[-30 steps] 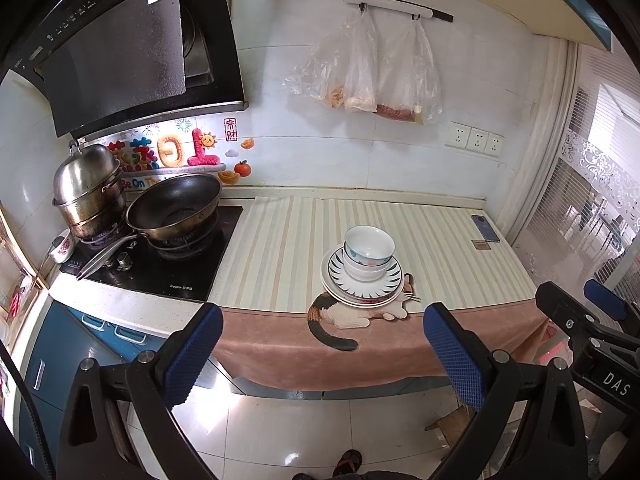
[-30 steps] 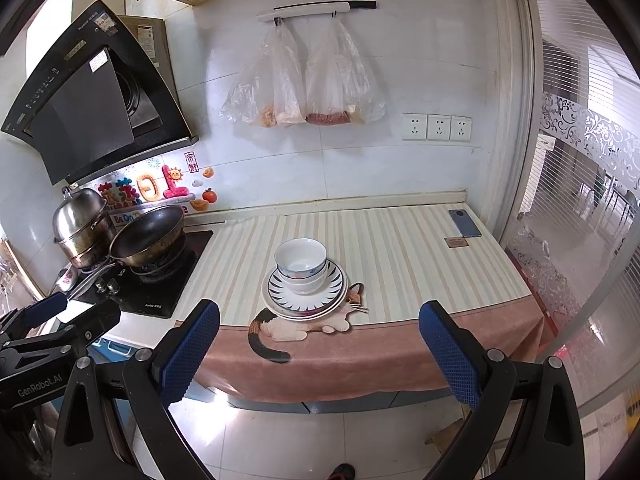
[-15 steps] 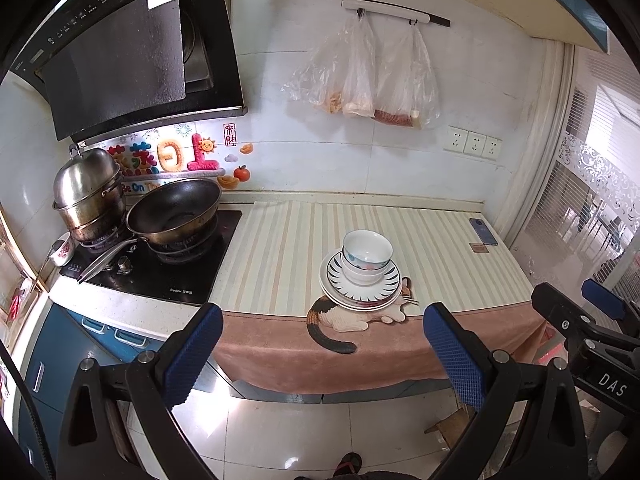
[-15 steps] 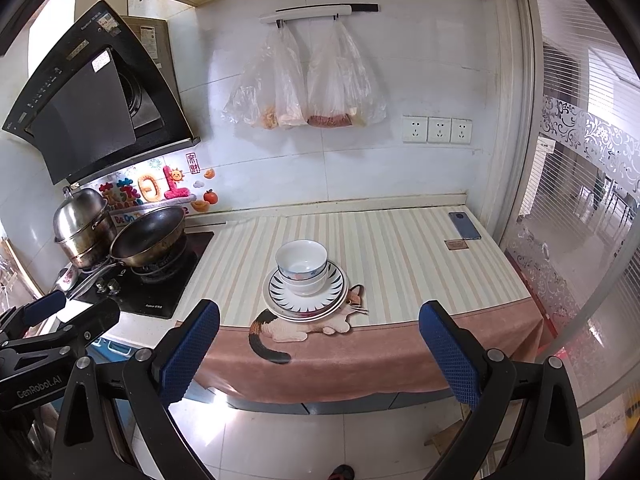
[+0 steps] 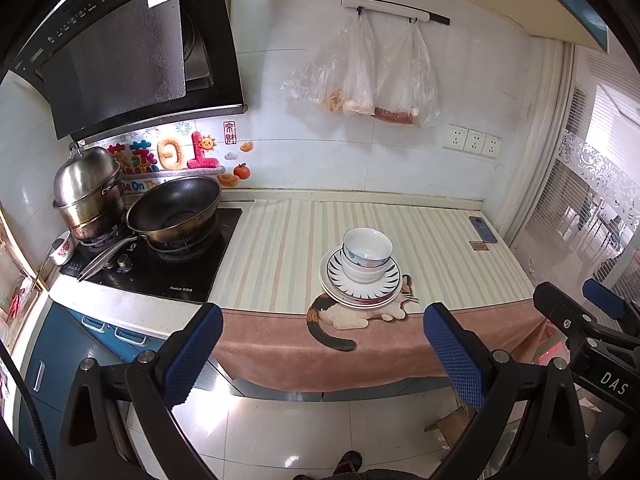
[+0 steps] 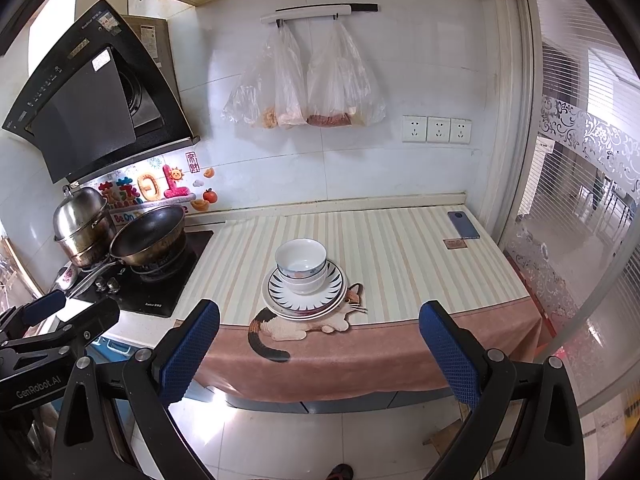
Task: Organize plates and bowls
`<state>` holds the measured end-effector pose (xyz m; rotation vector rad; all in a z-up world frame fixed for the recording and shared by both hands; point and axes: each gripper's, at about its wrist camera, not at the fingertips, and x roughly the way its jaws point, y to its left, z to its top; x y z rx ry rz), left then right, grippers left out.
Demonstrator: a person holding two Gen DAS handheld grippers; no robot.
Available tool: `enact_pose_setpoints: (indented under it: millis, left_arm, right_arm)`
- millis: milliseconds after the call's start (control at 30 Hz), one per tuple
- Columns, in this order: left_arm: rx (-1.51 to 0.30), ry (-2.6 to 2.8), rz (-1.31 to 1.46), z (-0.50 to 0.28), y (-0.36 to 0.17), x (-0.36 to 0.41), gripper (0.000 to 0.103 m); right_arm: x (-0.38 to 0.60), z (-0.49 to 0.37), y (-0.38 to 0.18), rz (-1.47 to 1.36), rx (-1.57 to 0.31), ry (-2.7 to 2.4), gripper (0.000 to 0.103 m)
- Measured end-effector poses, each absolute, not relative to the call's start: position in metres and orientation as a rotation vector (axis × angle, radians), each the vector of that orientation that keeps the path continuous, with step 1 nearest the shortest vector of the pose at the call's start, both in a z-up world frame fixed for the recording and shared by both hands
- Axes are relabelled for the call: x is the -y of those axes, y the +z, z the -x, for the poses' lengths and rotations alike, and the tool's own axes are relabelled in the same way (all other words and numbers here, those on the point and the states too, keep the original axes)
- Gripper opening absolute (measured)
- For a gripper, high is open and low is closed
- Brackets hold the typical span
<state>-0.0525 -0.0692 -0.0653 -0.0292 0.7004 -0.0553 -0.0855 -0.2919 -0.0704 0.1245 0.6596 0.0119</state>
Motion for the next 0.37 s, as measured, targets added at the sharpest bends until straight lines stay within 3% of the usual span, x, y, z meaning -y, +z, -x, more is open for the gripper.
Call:
enact_pose_setpoints:
  millis: [367]
  left_arm:
    - [-0.689,-0.054,0.033,0.053,-0.064,0.0659,0.103]
  right_arm:
    - [0.2925,0.0865,-0.0724,-0.128,-0.66,0.012,0.102]
